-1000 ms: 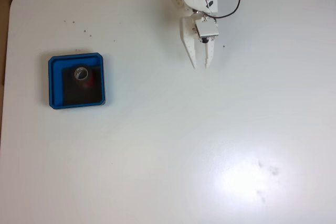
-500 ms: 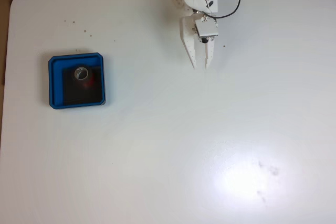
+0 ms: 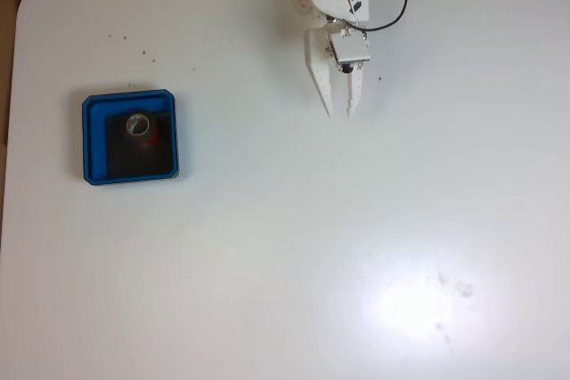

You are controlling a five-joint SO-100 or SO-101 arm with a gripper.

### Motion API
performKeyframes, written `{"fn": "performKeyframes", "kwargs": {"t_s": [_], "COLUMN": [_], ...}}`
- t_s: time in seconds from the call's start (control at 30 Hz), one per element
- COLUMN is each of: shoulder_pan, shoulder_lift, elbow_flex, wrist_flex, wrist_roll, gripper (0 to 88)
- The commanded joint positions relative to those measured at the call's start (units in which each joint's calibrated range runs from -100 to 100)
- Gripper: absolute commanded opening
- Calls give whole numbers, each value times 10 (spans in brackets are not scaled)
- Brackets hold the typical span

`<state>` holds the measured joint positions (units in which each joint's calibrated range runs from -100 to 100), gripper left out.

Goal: Pick the red roll and drop it in the blue box

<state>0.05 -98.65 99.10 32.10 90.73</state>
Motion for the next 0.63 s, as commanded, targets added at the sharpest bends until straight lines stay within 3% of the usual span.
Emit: {"fn": "performKeyframes", "kwargs": {"t_s": [0.0, 0.6], "shoulder_pan": [-3, 1], "shoulder_lift": [-3, -2], "elbow_flex": [9, 9], "wrist_flex": [-7, -7], "wrist_roll": [2, 2], "gripper": [55, 55]}}
